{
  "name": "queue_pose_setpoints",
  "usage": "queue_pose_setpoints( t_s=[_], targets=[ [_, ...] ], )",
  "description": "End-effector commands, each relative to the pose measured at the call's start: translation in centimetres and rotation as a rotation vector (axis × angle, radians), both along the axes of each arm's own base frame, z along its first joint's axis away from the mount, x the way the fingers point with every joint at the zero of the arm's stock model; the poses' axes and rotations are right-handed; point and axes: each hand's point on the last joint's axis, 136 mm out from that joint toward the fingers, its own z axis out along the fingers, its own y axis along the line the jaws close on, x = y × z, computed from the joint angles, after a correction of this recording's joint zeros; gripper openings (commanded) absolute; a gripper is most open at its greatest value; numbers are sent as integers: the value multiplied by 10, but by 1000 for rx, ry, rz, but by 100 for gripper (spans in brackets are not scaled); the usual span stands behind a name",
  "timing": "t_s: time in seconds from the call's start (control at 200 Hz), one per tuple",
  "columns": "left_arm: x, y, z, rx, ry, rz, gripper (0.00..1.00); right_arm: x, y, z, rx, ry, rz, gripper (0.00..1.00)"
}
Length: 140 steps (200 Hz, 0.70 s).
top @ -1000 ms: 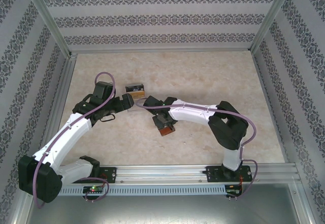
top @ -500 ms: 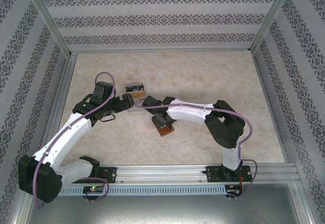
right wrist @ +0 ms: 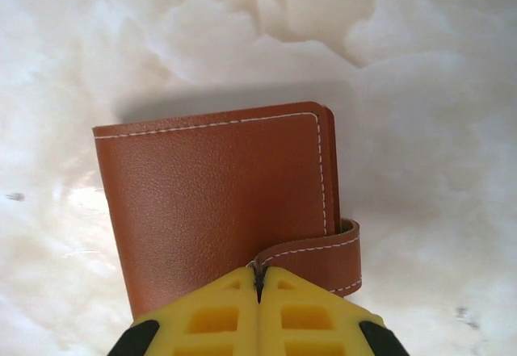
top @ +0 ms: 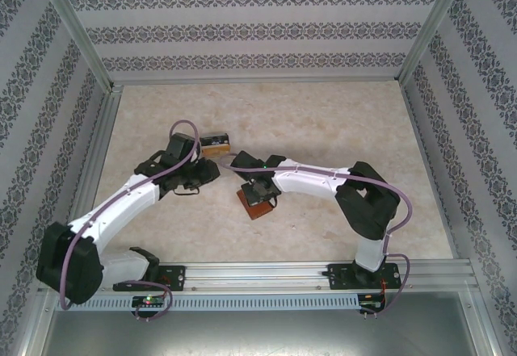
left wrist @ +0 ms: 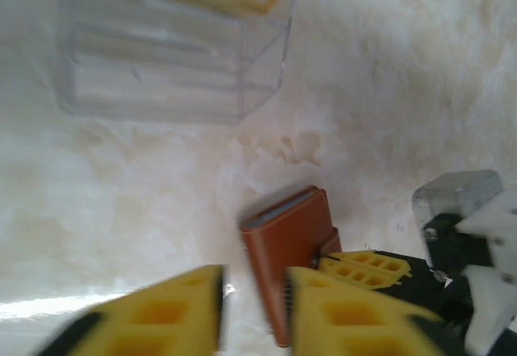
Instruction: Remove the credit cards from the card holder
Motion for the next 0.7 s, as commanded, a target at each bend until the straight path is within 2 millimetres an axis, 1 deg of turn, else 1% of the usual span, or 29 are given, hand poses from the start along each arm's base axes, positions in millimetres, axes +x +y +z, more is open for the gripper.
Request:
queue_pose_setpoints(
  t_s=[0.0,0.21,0.31,0.435,0.585,0.695],
  targets=[
    [-1,-25,-8,-107,58,12,0,-4,18,11,145,41,-54,0],
    [1,-46,-28,-175,132,5,0,-2,32,17,271,68,-122,0],
    [0,-56,-44,-212,187,1,0,1,37,16,348,93,-174,0],
    [-6,-66,-62,-205,253,-21,0,3,35,15,367,105,-203,0],
    [-15,-66,-83,-140,341,-38,0,6,33,18,405,102,-229,0],
    [-22,-66,-96,-100,393,-61,0,10,25,23,426,91,-256,0]
  ],
)
